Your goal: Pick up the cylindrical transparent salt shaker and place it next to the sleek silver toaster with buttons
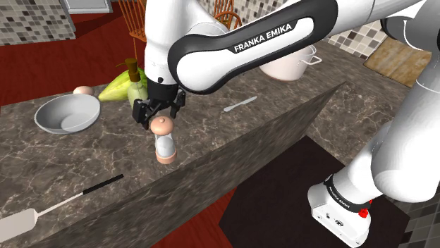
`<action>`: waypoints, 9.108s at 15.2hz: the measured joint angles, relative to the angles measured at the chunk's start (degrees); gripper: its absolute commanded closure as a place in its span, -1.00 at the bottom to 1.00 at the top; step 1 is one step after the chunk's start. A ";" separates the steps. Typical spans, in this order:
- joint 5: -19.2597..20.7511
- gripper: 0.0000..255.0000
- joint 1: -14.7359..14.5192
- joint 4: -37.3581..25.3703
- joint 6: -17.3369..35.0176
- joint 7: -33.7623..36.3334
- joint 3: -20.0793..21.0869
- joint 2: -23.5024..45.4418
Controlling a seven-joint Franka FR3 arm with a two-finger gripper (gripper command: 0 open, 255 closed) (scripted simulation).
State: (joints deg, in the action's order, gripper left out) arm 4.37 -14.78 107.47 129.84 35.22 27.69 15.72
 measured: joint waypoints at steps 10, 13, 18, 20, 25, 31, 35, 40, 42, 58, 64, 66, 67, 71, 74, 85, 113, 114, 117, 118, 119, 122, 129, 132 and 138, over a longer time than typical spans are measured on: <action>0.12 1.00 -0.07 -0.08 0.16 0.09 -0.03 0.17; 0.12 1.00 -0.07 -0.08 0.17 0.08 -0.03 0.17; -0.08 1.00 -0.01 -0.56 -0.64 -0.01 0.05 -0.14; -0.45 1.00 0.11 -1.33 -1.97 -0.20 0.18 -0.75; -1.25 1.00 0.34 -3.21 -5.05 -0.57 0.45 -2.12; -2.00 1.00 0.51 -6.62 -9.60 -0.90 0.69 -3.38; -2.37 1.00 0.54 -8.87 -12.44 -0.98 0.82 -4.06; -2.66 1.00 0.55 -12.11 -16.15 -1.03 0.92 -4.59; -2.82 1.00 0.62 -13.17 -17.45 -1.15 0.93 -4.87; -1.92 1.00 -0.46 -27.54 -30.40 -0.20 1.27 -3.31; -0.67 1.00 -1.73 -35.32 -36.15 0.72 1.50 -1.11; -0.11 1.00 -2.24 -38.35 -38.21 0.94 1.53 -0.04; 0.05 1.00 -2.42 -39.45 -39.07 1.01 1.55 0.23; 1.49 1.00 -3.98 -46.48 -43.66 1.64 1.63 2.85; 1.24 1.00 -2.89 -47.98 -45.07 0.07 1.22 2.98; -3.50 1.00 8.61 -44.43 -45.52 -13.76 -2.78 -0.64; -6.89 1.00 20.53 -30.57 -34.12 -29.97 -7.38 -1.75; -7.00 1.00 20.64 -29.56 -33.35 -30.12 -7.40 -2.00; -7.34 1.00 20.95 -26.08 -30.70 -30.58 -7.47 -2.83; -7.35 1.00 20.97 -25.36 -29.95 -30.66 -7.49 -2.80; -7.46 1.00 21.05 -24.16 -29.03 -30.78 -7.51 -3.08; -7.59 1.00 21.12 -21.47 -26.63 -30.98 -7.51 -3.37; -7.83 1.00 21.31 -15.67 -21.14 -31.59 -7.59 -3.67; -7.84 1.00 21.39 -13.71 -18.99 -31.88 -7.66 -3.46; -7.76 1.00 21.33 -9.74 -14.50 -32.11 -7.69 -2.89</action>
State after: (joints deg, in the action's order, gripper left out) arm -3.39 6.54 97.72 115.34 3.11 20.00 12.83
